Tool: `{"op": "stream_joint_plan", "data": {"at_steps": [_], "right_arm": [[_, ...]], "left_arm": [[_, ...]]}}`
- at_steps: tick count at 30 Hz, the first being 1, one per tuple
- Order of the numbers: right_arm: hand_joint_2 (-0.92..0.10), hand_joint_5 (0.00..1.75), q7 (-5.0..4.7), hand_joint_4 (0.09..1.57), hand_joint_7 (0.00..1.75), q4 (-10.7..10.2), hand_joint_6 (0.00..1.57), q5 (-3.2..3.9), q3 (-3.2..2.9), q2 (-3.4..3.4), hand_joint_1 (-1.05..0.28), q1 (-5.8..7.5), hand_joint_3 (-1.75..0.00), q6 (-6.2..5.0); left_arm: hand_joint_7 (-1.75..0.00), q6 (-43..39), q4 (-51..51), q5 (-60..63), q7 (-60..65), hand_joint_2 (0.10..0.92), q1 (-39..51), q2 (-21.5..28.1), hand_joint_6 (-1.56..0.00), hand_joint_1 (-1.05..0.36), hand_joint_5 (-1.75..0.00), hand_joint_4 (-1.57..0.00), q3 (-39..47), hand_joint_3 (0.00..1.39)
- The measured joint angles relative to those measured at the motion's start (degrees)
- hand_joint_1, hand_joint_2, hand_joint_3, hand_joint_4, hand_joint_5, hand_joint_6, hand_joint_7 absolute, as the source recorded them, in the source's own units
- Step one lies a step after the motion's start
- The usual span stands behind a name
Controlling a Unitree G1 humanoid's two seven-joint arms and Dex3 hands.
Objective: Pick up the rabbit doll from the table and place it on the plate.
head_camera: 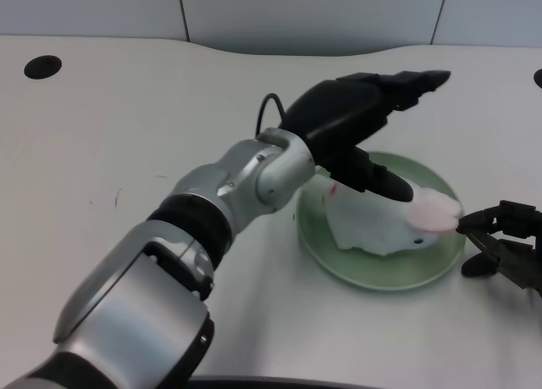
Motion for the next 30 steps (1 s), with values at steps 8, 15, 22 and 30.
{"op": "stream_joint_plan", "data": {"at_steps": [8,15,22,30], "right_arm": [[-0.92,0.96,-0.31,0.9,0.85,1.98,0.85,-0.26,0.05,-0.25,-0.82,-0.71,-0.06,-1.8],[-0.92,0.96,-0.36,0.9,0.85,2.77,0.85,-0.24,0.03,-0.27,-0.81,-1.11,-0.06,-2.29],[-0.92,0.97,-0.18,0.9,0.85,3.37,0.85,0.51,-0.1,-0.31,-0.82,-1.29,-0.04,-2.31],[-0.92,0.97,-0.14,0.89,0.86,4.15,0.83,0.73,-0.15,-0.87,-0.83,-1.46,-0.05,-2.89]], "left_arm": [[-0.09,-4.61,-0.77,-4.87,-4.0,0.921,2.99,5.12,-0.26,-0.86,-0.25,-0.26,5.32,0.14],[-0.08,-7.53,-4.02,-18.56,-16.51,0.921,8.65,7.23,-0.37,-0.74,-0.43,-0.34,15.85,0.17],[-0.06,-7.65,-7.53,-28.21,-20.65,0.921,18.57,9.96,-0.62,-0.66,-1.15,-0.36,24.4,0.21],[-0.13,1.01,-16.71,-42.79,-27.97,0.921,31.57,9.14,-0.85,-0.52,-1.4,-0.57,34.38,0.24]]}}
